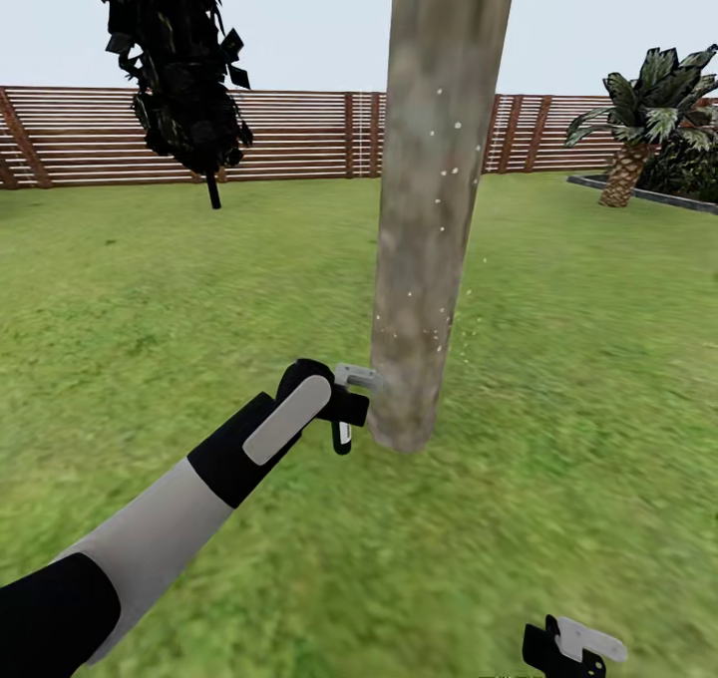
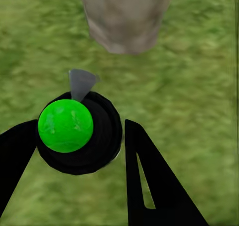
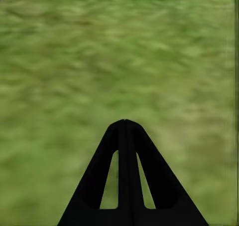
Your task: In the garden, pick up the pesticide atomizer on the floor and spray pesticide onto both trees until each tree trunk is fully covered.
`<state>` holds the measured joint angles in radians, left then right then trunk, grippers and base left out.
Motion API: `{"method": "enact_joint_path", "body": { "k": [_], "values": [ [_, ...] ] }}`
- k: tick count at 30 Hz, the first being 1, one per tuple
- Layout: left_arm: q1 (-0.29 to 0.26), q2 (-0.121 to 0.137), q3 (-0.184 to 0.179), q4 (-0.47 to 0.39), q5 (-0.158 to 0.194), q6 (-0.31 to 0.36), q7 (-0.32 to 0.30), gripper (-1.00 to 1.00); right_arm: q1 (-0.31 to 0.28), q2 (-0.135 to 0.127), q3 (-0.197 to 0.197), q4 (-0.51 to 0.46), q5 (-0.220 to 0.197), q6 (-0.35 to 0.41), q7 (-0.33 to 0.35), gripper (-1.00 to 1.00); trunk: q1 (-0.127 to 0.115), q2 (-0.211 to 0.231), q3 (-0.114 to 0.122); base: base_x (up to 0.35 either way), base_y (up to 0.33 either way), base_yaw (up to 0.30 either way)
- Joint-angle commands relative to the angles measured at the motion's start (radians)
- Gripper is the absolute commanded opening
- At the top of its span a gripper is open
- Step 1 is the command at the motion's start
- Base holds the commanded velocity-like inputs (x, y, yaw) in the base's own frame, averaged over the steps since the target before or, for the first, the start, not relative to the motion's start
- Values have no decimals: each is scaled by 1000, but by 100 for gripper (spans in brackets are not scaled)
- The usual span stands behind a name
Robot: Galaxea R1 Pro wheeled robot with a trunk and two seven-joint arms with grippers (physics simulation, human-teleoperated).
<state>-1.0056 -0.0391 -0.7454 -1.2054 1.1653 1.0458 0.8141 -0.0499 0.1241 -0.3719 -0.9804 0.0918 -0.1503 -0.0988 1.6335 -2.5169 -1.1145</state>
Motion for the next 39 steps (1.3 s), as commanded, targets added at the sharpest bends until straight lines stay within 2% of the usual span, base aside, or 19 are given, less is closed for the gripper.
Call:
{"method": "enact_joint_path", "body": {
  "k": [1,14,28,39],
  "values": [
    [-1,0,-1,-1,9,1,8,-100,-1,1,-3,0,10,-2,-2,-100,0,0,-1,-25,55,-181],
    [14,11,-14,0,7,1,8,-100,-1,0,-3,0,9,-2,-2,-100,0,0,-1,-160,195,-205],
    [16,11,-14,-1,5,1,13,-100,-1,-1,-4,1,9,-1,-2,-100,0,0,-1,156,292,-183],
    [19,11,-14,-7,5,1,13,-100,-1,-1,-4,1,9,0,-2,-100,0,0,-1,-165,287,-247]
  ]
}}
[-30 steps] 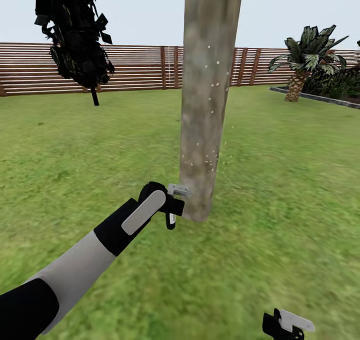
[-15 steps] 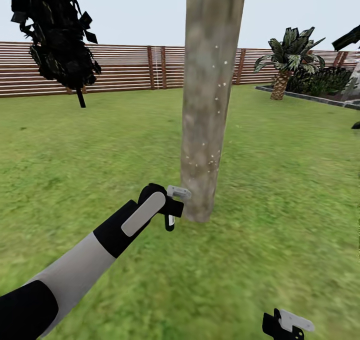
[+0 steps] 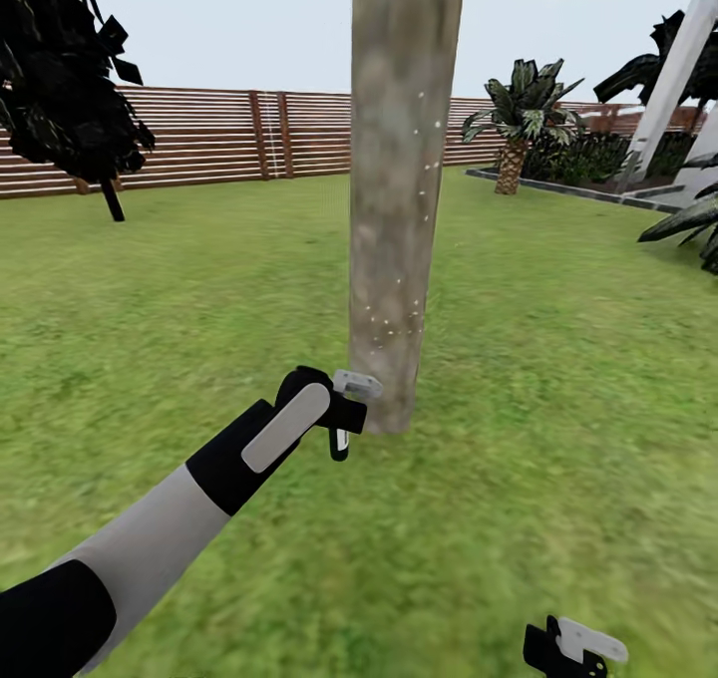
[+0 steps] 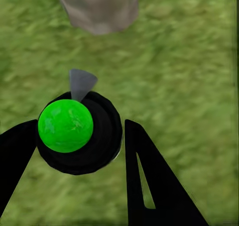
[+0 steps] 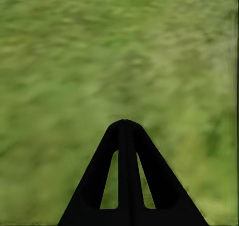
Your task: In the garden, pick up the pesticide atomizer on the floor and spray pesticide onto both trees until each tree trunk is fully covered.
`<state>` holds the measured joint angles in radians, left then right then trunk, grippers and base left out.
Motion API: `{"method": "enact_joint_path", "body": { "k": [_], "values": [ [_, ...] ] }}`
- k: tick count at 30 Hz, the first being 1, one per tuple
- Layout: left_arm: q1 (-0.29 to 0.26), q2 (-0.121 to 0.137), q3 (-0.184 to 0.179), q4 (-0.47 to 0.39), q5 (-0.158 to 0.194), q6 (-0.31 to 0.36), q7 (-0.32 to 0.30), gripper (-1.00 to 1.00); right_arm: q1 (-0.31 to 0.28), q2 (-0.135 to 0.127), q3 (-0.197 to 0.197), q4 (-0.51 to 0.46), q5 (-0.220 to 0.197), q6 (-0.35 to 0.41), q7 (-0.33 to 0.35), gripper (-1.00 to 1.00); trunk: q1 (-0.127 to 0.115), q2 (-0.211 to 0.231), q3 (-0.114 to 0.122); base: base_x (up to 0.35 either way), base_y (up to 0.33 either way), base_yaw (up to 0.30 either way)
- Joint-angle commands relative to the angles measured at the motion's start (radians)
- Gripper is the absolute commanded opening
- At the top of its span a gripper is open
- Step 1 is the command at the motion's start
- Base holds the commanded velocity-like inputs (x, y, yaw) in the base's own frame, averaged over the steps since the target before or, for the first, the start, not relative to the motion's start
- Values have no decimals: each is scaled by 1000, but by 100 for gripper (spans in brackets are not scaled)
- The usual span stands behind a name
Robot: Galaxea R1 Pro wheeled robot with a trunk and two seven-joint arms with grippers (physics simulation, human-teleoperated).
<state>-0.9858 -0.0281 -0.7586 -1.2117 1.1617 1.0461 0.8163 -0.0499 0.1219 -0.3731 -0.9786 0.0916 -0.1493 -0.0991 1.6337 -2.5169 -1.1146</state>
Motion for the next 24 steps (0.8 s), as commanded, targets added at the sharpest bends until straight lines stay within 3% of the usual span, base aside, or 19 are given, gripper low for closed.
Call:
{"method": "enact_joint_path", "body": {
  "k": [1,15,21,23,24],
  "values": [
    [-1,0,-1,-1,9,1,10,-100,-1,2,-3,0,10,-1,-2,-100,0,0,-1,-69,317,-247],
    [4,3,-1,1,10,1,10,-100,-1,2,-3,-1,10,-2,-2,-100,0,0,-1,143,322,-146],
    [6,3,0,-6,9,1,15,-100,-1,2,-5,0,10,-2,-2,-100,0,0,-1,92,101,-153],
    [6,2,1,-7,10,1,36,-100,-1,2,-4,0,10,-1,-2,-100,0,0,-1,13,14,-28],
    [5,1,3,-6,15,1,95,-100,-1,2,-3,0,10,-1,-2,-100,0,0,-1,4,4,-9]
  ]
}}
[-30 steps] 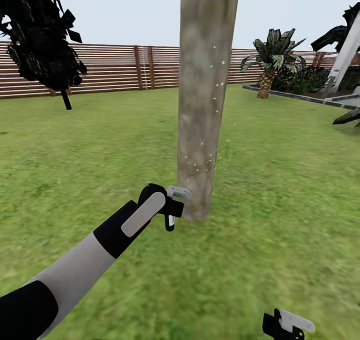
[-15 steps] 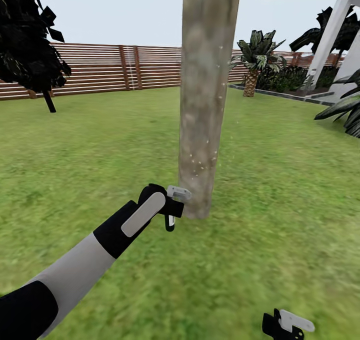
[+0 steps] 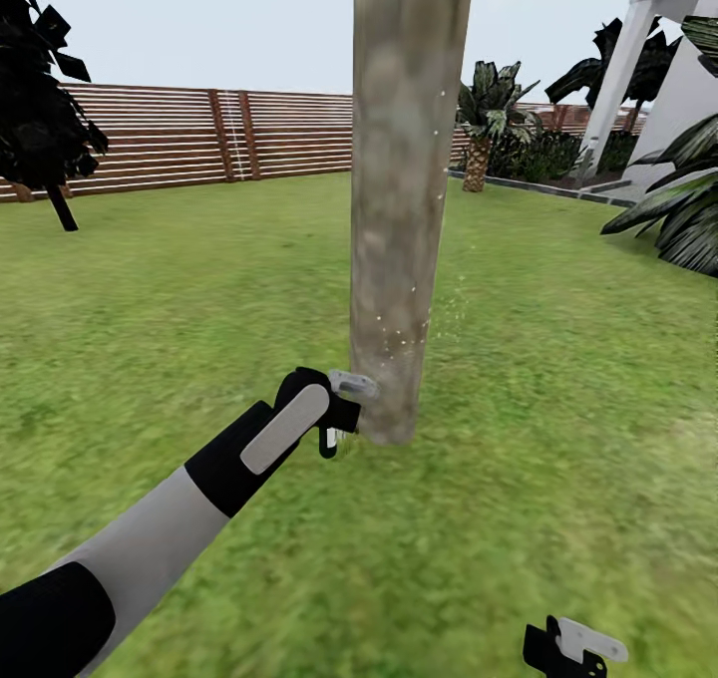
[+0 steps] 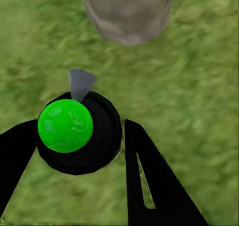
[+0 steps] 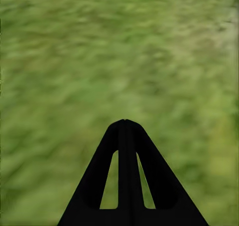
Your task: In the garden, pick up the pesticide atomizer on the floor and spray pesticide onto both trees until each tree trunk is fully covered.
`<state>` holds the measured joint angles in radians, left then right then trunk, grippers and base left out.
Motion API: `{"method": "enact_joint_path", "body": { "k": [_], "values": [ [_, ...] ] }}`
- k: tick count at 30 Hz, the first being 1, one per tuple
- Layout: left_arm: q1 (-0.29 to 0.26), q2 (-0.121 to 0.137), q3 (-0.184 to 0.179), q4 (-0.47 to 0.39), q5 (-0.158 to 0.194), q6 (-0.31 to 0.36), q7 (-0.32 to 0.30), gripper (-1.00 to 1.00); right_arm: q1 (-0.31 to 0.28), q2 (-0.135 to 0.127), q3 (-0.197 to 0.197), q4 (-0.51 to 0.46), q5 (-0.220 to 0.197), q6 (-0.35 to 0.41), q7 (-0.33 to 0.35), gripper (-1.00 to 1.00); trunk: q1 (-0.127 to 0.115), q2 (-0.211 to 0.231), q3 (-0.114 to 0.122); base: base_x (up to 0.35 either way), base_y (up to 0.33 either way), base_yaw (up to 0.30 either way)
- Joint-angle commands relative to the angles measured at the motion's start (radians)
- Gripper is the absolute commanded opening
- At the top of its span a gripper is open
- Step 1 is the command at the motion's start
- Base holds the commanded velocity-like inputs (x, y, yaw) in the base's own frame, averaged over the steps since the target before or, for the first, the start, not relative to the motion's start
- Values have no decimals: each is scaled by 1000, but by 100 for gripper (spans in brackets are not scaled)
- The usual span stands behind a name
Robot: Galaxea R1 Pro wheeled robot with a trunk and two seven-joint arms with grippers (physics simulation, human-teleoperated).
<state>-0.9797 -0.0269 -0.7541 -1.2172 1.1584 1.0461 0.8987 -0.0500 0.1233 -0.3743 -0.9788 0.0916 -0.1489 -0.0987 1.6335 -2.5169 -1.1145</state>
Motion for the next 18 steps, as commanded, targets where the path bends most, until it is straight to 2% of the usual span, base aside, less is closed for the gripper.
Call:
{"method": "enact_joint_path", "body": {
  "k": [1,4,5,9,10,14,16,18],
  "values": [
    [-1,-2,0,1,22,1,49,-100,-1,1,-2,0,10,-1,-3,-100,0,0,-1,3,3,-6],
    [-10,-12,1,8,37,1,115,-100,-1,1,-1,0,9,-1,-3,-100,0,0,-1,1,1,-3],
    [-19,-23,1,20,55,1,145,-100,-1,1,0,1,9,0,-3,-100,0,0,-1,0,0,0],
    [-118,-47,2,96,122,1,185,-100,-1,0,-1,4,8,2,-3,-100,0,0,-1,0,0,0],
    [-161,-59,1,129,150,1,189,-100,-1,0,-1,4,8,2,-3,-100,0,0,-1,0,0,0],
    [-276,-87,1,212,193,1,198,-100,-1,-1,-1,5,8,3,-4,-100,0,0,-1,0,0,0],
    [-379,-97,0,278,261,1,200,-100,-1,-1,-1,5,8,4,-4,-100,0,0,-1,0,0,0],
    [-473,-101,0,336,314,1,201,-100,-1,-1,-2,5,8,5,-4,-100,0,0,-1,0,0,0]
  ]
}}
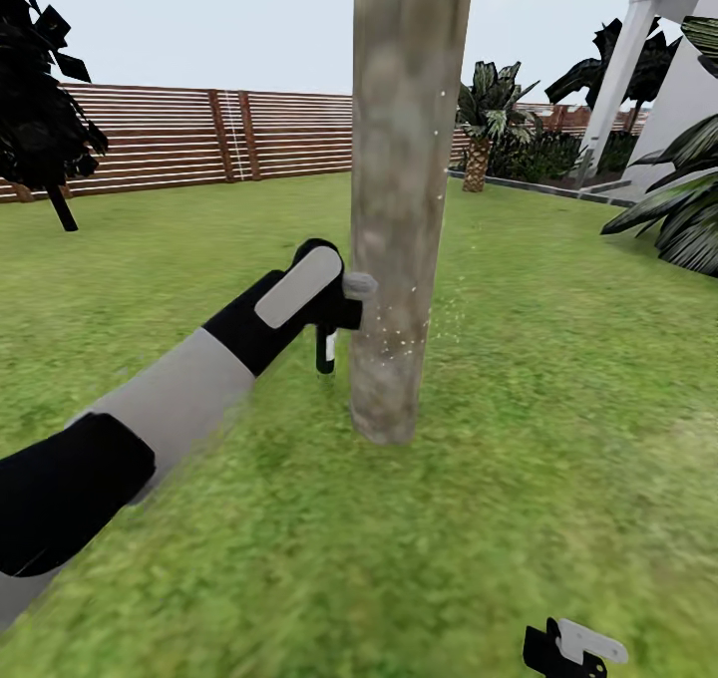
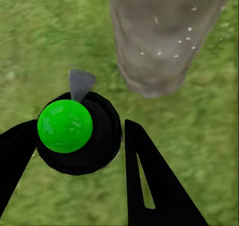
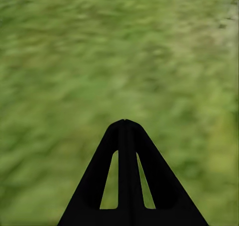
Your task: In the garden, pick up the pesticide atomizer on the floor and spray pesticide onto both trees until each tree trunk is fully covered.
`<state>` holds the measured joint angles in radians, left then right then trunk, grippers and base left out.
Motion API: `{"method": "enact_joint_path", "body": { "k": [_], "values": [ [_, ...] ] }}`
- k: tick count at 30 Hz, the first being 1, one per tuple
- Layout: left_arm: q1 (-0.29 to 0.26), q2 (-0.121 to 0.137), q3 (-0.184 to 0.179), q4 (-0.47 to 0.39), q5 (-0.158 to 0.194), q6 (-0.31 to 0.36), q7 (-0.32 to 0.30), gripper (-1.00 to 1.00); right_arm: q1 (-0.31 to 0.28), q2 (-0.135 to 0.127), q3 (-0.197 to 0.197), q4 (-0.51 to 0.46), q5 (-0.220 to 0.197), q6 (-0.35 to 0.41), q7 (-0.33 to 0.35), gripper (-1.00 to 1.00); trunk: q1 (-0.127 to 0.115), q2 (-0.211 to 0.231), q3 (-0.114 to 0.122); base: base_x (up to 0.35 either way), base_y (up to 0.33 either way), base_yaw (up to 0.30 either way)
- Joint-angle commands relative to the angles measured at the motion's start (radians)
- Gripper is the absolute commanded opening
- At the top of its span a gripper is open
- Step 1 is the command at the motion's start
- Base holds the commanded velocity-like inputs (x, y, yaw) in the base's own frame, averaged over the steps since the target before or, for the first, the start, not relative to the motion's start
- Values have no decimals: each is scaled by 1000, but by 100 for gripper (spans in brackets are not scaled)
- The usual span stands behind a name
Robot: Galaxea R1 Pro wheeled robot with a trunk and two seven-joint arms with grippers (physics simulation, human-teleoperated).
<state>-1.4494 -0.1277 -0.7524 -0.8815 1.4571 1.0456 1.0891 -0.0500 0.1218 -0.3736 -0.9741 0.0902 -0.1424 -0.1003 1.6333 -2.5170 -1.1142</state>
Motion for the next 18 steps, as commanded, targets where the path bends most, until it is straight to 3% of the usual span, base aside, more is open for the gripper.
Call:
{"method": "enact_joint_path", "body": {
  "k": [1,2,6,7,9,18],
  "values": [
    [-51,-3,-2,31,33,2,10,-100,-1,1,-2,0,9,-1,-2,-100,0,0,-1,0,0,0],
    [-118,-13,-2,78,57,2,11,-100,-1,1,-2,0,10,-1,-2,-100,0,0,-1,0,0,0],
    [-270,-35,-1,174,95,2,10,-100,-1,1,-2,0,10,0,-2,-100,0,0,-1,0,0,0],
    [-322,-39,-1,202,125,2,9,-100,-1,1,-2,0,9,1,-2,-100,0,0,-1,0,0,0],
    [-391,-42,-2,230,179,2,10,-100,-1,1,-2,1,9,2,-2,-100,0,0,-1,0,0,0],
    [-664,-47,-1,325,354,2,6,-100,-2,1,-3,40,10,1,-4,-100,0,0,-1,0,0,0]
  ]
}}
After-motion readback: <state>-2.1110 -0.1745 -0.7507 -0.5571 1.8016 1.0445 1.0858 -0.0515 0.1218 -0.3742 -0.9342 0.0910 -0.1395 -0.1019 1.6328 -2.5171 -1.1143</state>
